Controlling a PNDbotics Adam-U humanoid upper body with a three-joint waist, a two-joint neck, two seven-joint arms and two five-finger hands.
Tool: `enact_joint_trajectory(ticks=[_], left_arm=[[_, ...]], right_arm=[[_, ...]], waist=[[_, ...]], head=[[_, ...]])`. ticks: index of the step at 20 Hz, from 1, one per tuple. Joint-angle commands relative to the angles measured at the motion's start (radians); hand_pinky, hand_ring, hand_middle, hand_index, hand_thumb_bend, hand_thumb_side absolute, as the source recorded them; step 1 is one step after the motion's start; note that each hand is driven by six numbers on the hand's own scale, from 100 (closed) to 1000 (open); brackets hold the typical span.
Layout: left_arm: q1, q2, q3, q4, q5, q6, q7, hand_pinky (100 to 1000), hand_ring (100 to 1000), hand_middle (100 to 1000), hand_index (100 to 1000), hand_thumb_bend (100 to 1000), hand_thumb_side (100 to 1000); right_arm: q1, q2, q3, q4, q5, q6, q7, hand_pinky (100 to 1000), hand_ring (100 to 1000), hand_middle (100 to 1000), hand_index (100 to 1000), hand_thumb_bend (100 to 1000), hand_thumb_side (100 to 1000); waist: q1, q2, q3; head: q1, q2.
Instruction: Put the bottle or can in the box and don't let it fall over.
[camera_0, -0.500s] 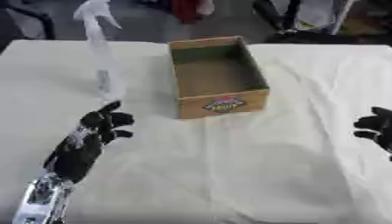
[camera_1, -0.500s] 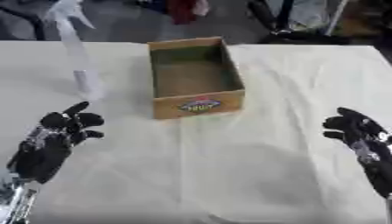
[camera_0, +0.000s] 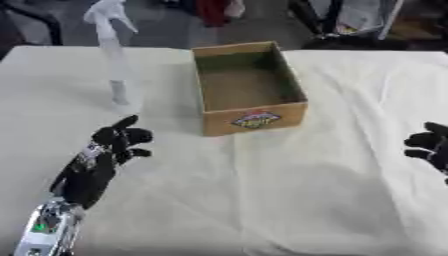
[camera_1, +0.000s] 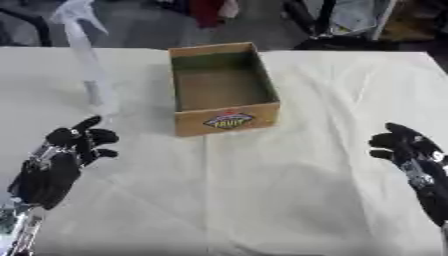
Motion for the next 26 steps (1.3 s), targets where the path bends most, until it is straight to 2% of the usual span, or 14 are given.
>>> enact_joint_trajectory(ticks=[1,3,7,9,13,21,22,26], left_arm=[[-0.023,0.067,0.024,-0.033,0.006,-0.017,0.039,774,859,755,979,150,883],[-0.042,0.116,0.043,-0.034,0.002,-0.035,0.078,776,863,759,990,135,838],[-0.088,0.223,0.087,0.022,-0.072,-0.062,0.186,781,880,775,1000,147,836],[-0.115,0.270,0.095,0.078,-0.122,-0.065,0.241,778,883,789,1000,181,864],[-0.182,0.343,0.091,0.226,-0.221,-0.060,0.354,777,891,815,1000,193,888],[-0.333,0.405,0.041,0.497,-0.355,-0.066,0.500,765,884,813,1000,207,957],[-0.351,0.406,0.031,0.525,-0.367,-0.073,0.505,767,886,814,1000,239,996],[-0.418,0.404,0.006,0.625,-0.408,-0.112,0.515,768,881,810,1000,321,1000]], right_arm=[[-0.008,-0.014,-0.001,-0.017,0.004,-0.001,0.002,783,802,727,886,100,554],[-0.006,-0.015,-0.001,-0.017,0.004,0.000,0.001,783,802,727,886,100,555],[-0.007,-0.016,0.001,-0.018,0.005,0.002,0.003,783,801,727,886,100,556],[-0.007,-0.016,0.002,-0.018,0.005,0.004,0.004,783,801,727,886,100,555],[-0.008,-0.015,0.005,-0.019,0.003,0.007,0.007,783,801,727,886,100,557],[-0.010,-0.014,0.011,-0.021,-0.002,0.011,0.014,784,801,727,886,100,556],[-0.010,-0.013,0.013,-0.021,-0.002,0.012,0.015,784,801,727,886,100,557],[-0.010,-0.012,0.017,-0.021,-0.003,0.013,0.020,784,801,727,886,100,557]], waist=[[0.003,-0.016,-0.004],[0.006,-0.017,-0.006],[0.011,-0.020,-0.012],[0.012,-0.021,-0.017],[0.014,-0.022,-0.028],[0.015,-0.027,-0.041],[0.015,-0.027,-0.043],[0.015,-0.028,-0.048]], head=[[-0.003,0.006],[-0.005,0.006],[-0.012,0.006],[-0.014,0.006],[-0.013,0.006],[-0.007,0.006],[-0.006,0.006],[-0.006,0.006]])
